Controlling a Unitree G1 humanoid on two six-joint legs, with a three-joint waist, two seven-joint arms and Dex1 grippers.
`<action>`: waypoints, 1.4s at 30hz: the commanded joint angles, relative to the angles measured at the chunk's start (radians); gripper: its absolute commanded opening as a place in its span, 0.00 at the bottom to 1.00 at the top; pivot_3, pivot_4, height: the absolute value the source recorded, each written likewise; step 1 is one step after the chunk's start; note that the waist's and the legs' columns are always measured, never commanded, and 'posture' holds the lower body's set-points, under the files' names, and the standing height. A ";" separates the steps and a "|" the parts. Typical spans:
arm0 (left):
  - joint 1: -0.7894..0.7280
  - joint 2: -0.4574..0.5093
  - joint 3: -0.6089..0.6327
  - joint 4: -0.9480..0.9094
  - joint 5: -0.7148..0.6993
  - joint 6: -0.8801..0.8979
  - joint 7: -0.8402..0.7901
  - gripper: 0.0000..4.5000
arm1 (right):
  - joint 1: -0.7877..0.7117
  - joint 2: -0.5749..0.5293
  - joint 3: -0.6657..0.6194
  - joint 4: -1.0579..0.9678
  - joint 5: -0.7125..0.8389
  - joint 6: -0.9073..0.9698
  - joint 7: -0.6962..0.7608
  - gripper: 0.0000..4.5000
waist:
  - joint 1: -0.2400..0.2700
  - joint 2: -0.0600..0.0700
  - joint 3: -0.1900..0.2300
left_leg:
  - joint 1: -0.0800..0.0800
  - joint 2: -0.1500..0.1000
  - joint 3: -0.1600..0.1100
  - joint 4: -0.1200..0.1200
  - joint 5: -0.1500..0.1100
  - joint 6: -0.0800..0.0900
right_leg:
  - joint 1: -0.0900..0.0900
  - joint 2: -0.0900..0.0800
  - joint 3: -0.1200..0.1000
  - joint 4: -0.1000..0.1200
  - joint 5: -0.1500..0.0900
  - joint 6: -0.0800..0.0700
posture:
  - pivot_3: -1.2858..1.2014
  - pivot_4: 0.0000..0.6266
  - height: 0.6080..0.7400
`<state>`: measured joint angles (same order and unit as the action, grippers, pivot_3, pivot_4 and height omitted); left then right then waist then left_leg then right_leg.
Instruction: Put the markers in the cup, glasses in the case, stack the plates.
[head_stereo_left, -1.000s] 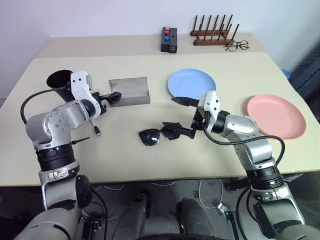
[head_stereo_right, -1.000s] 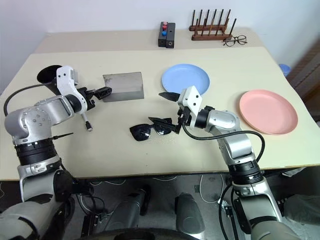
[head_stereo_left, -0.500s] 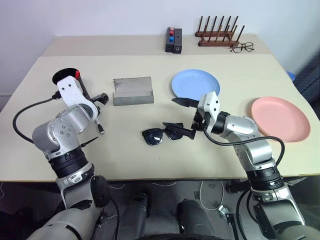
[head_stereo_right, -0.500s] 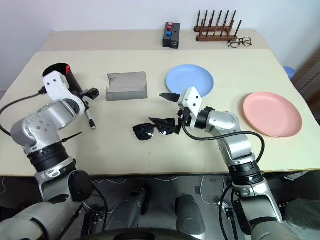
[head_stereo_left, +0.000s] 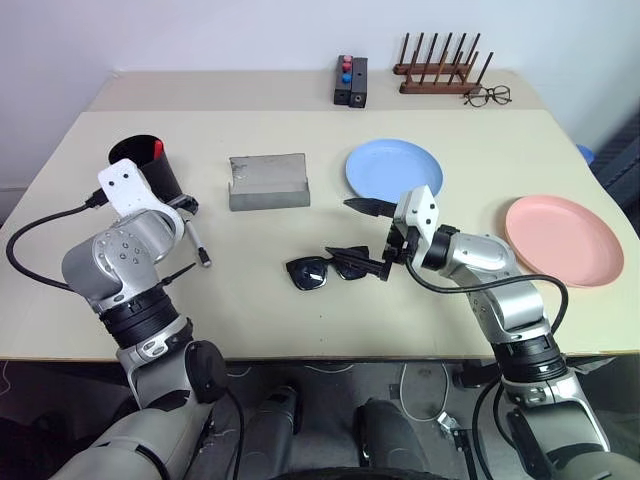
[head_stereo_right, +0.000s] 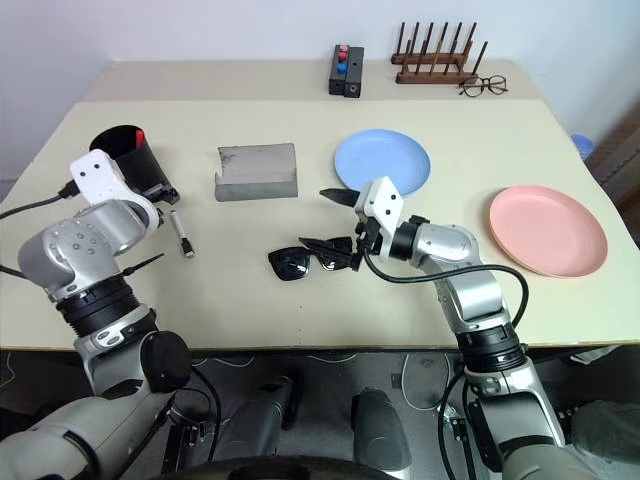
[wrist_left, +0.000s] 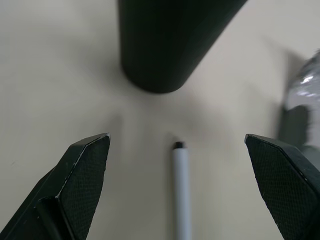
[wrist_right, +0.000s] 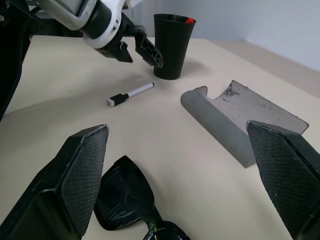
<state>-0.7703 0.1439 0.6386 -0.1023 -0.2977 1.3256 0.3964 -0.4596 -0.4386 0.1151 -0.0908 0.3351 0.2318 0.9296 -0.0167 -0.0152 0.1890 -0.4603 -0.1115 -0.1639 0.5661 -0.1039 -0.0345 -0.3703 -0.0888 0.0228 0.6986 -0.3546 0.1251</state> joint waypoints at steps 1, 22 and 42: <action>-0.028 0.012 -0.039 0.031 0.032 0.014 -0.003 0.99 | -0.001 0.006 0.003 -0.034 0.001 -0.015 -0.002 1.00 | 0.000 0.000 0.000 | 0.000 0.000 0.000 0.000 0.000 0.000 | 0.000 0.000 0.000 0.000 0.000 0.000 | 0.52 0.24 0.99; -0.153 0.031 -0.011 0.270 0.100 0.045 -0.032 0.71 | 0.015 -0.001 0.006 -0.038 -0.019 -0.024 -0.017 1.00 | -0.001 0.000 0.000 | 0.000 0.000 0.000 0.000 0.000 0.000 | 0.000 0.000 0.000 0.000 0.000 0.000 | 0.52 0.24 0.99; -0.081 0.147 -0.088 0.044 -0.010 0.145 -0.290 0.03 | 0.004 -0.002 -0.019 -0.018 -0.003 -0.026 -0.016 1.00 | -0.004 0.000 0.000 | 0.000 0.000 0.000 0.000 0.000 0.000 | 0.000 0.000 0.000 0.000 0.000 0.000 | 0.52 0.24 0.99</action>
<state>-0.8591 0.2519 0.5793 0.0149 -0.2853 1.4485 0.1471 -0.4400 -0.4403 0.1308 -0.0903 0.3025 0.2121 0.9109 -0.0206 -0.0155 0.1889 -0.4604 -0.1113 -0.1640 0.5656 -0.1039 -0.0348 -0.3709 -0.0886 0.0228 0.6987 -0.3546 0.1251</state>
